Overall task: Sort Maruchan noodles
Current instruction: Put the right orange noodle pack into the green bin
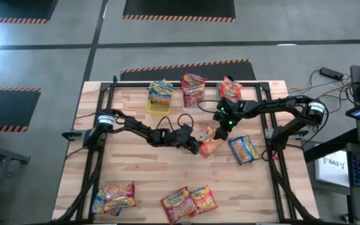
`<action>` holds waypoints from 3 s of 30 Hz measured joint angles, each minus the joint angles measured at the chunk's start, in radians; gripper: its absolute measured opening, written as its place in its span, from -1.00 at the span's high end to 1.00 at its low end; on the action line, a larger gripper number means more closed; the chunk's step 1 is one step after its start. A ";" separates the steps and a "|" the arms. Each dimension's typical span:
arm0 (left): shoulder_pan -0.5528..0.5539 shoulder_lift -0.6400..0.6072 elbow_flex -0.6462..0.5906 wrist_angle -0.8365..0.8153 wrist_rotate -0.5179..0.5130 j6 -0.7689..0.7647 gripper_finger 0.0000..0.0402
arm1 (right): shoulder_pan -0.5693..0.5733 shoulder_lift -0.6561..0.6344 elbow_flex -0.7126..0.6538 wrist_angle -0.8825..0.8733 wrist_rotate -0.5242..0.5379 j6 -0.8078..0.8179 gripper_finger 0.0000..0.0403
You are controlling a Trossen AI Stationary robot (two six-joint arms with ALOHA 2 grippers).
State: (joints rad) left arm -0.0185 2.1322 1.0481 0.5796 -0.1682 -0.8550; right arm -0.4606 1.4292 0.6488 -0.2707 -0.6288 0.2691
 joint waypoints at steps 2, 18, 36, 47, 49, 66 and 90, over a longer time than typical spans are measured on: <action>0.002 -0.001 -0.002 0.000 0.007 0.005 0.34 | 0.000 0.000 0.000 0.000 0.000 -0.004 -0.01; 0.010 0.000 -0.002 -0.006 0.106 0.100 0.99 | -0.004 0.000 0.034 -0.097 0.002 -0.005 -0.01; 0.030 -0.034 -0.004 -0.050 0.212 0.664 1.00 | -0.010 -0.003 0.203 -0.335 -0.001 -0.217 -0.01; 0.064 -0.069 0.007 -0.066 0.211 0.843 1.00 | -0.010 -0.003 0.231 -0.378 -0.135 -0.313 -0.01; 0.069 -0.069 0.019 -0.068 0.212 0.860 1.00 | -0.009 -0.003 0.230 -0.378 -0.147 -0.325 -0.01; 0.075 -0.072 0.112 -0.214 0.285 0.960 1.00 | -0.018 -0.019 0.230 -0.384 -0.156 -0.410 -0.01; 0.104 -0.072 0.186 -0.226 0.336 1.012 1.00 | -0.005 -0.019 0.233 -0.382 -0.187 -0.441 -0.01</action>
State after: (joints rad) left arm 0.0851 2.0602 1.2337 0.3539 0.1673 0.1570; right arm -0.4660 1.4105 0.8818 -0.6529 -0.8157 -0.1715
